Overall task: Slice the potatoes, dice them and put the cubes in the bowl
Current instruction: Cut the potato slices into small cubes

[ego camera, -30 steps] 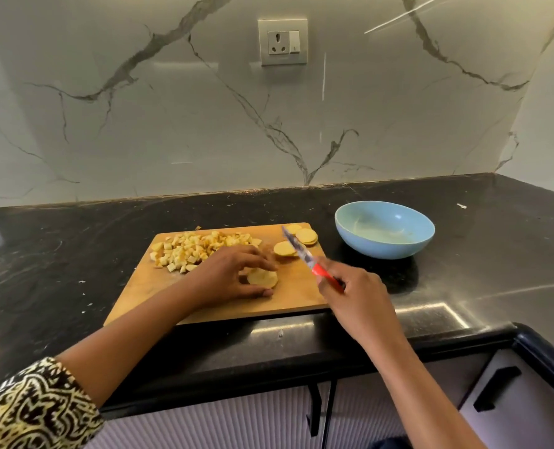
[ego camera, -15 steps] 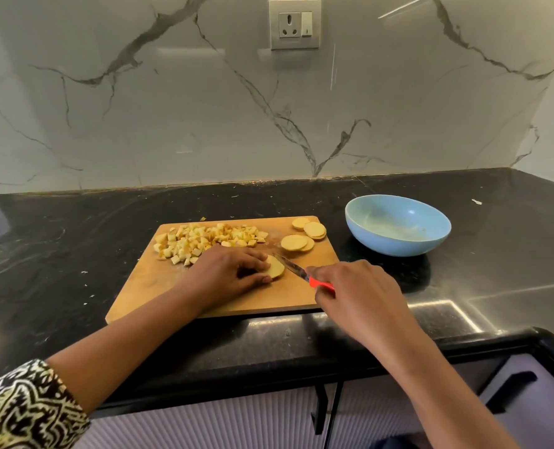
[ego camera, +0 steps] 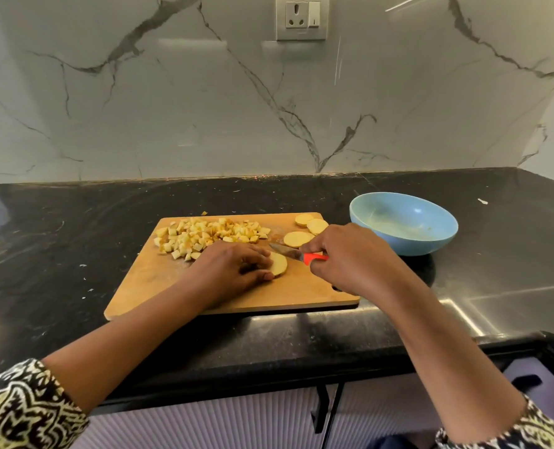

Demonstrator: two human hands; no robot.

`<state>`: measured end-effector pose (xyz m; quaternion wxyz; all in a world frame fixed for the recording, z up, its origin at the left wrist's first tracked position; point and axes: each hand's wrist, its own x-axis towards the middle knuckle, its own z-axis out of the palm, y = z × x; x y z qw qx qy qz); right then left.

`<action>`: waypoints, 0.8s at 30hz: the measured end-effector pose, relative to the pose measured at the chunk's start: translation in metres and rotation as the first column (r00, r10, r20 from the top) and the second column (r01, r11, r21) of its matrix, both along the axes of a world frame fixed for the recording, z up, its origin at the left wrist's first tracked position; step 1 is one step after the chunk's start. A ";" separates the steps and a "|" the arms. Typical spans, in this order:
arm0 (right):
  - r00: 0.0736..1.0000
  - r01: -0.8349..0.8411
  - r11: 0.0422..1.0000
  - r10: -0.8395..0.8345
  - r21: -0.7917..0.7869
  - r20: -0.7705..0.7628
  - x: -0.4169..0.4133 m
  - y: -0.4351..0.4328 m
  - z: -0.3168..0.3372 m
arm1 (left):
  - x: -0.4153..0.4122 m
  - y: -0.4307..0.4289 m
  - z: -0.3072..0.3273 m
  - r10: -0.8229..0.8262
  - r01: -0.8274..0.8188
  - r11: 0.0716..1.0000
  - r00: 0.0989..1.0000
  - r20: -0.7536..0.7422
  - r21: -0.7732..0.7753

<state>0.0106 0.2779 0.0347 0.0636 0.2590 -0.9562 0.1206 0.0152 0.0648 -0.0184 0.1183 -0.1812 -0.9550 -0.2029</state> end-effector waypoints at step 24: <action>0.999 -0.047 0.989 0.050 0.143 -0.019 0.051 0.029 0.007 | 0.004 0.001 -0.001 0.030 -0.029 0.996 0.999 -0.013 0.080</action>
